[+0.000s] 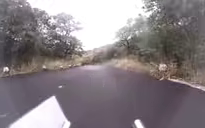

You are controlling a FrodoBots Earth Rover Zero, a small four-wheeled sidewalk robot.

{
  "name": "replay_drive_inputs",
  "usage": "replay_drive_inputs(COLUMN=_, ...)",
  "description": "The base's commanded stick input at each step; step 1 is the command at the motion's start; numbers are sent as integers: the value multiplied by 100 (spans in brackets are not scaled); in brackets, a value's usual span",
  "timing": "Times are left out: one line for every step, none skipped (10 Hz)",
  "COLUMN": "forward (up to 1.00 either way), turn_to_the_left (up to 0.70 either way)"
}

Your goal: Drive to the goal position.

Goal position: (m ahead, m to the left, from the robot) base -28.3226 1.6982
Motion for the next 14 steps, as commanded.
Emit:
replay_drive_inputs(forward=0, turn_to_the_left=21)
replay_drive_inputs(forward=0, turn_to_the_left=68)
replay_drive_inputs(forward=0, turn_to_the_left=100)
replay_drive_inputs(forward=0, turn_to_the_left=100)
replay_drive_inputs(forward=0, turn_to_the_left=100)
replay_drive_inputs(forward=0, turn_to_the_left=100)
replay_drive_inputs(forward=0, turn_to_the_left=100)
replay_drive_inputs(forward=0, turn_to_the_left=100)
replay_drive_inputs(forward=0, turn_to_the_left=100)
replay_drive_inputs(forward=0, turn_to_the_left=100)
replay_drive_inputs(forward=0, turn_to_the_left=100)
replay_drive_inputs(forward=0, turn_to_the_left=100)
replay_drive_inputs(forward=0, turn_to_the_left=100)
replay_drive_inputs(forward=0, turn_to_the_left=100)
